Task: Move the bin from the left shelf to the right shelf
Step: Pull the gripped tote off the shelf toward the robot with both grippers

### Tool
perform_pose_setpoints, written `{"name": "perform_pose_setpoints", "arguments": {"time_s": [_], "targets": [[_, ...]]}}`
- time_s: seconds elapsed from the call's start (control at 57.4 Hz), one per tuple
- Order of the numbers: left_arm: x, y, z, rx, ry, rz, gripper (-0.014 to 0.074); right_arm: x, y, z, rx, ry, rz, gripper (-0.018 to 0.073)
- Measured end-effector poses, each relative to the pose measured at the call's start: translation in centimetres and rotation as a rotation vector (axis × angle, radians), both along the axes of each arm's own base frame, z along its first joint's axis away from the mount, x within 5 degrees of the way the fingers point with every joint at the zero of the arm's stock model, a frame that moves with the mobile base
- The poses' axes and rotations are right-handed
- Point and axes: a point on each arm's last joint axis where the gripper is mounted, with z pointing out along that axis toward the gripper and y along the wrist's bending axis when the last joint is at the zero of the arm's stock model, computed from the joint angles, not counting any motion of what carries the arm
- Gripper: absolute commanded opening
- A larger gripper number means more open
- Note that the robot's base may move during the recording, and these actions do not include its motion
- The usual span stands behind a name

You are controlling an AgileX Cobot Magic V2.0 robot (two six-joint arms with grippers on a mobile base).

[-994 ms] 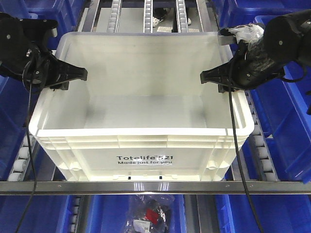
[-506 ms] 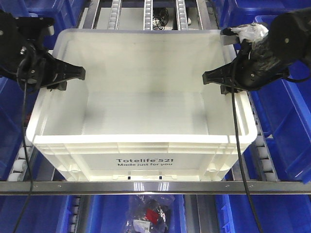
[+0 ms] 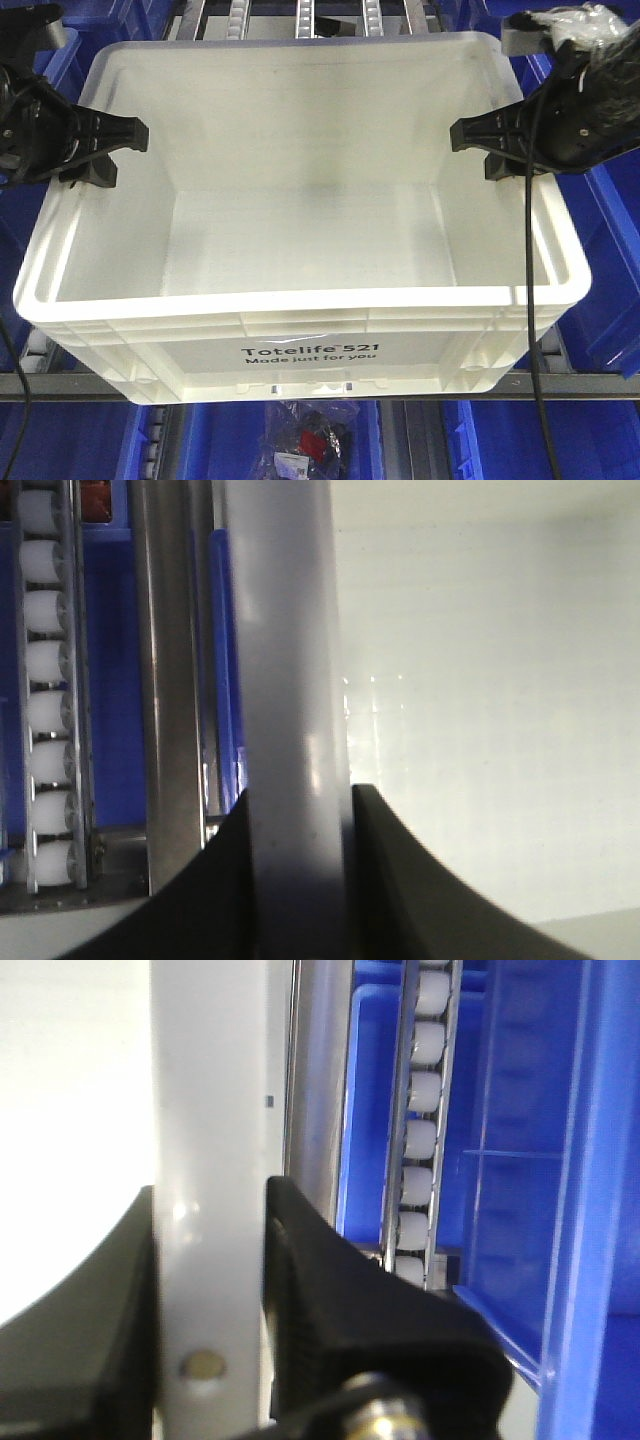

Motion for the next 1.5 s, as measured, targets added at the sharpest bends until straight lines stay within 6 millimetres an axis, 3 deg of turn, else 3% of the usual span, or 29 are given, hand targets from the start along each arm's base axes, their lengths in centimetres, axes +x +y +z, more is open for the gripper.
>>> {"name": "perform_pose_setpoints", "arguments": {"time_s": [0.122,0.436,0.68,0.976,1.499], "targets": [[-1.1,-0.5,0.3,0.000,-0.001,-0.024,-0.0007,-1.4,-0.4,1.0,-0.004,-0.030,0.002,0.0000],[-4.2,-1.4,-1.4,-0.009,0.030,-0.030,-0.0007,-5.3,-1.5,-1.9,0.011,-0.006,-0.008,0.0003],[-5.7,-2.1,-1.4,-0.008,0.008,-0.053,-0.0007,-7.2,-2.1,-1.6,0.009,-0.036,-0.001,0.0003],[-6.3,-2.0,-1.3,0.055,0.022,-0.047,-0.0007,-8.3,0.1,-2.4,-0.069,-0.039,0.071,0.0007],[-6.2,-2.2,-1.3,0.028,0.016,-0.043,-0.0006,-8.3,-0.1,-2.4,-0.111,-0.045,0.012,0.0009]]}}
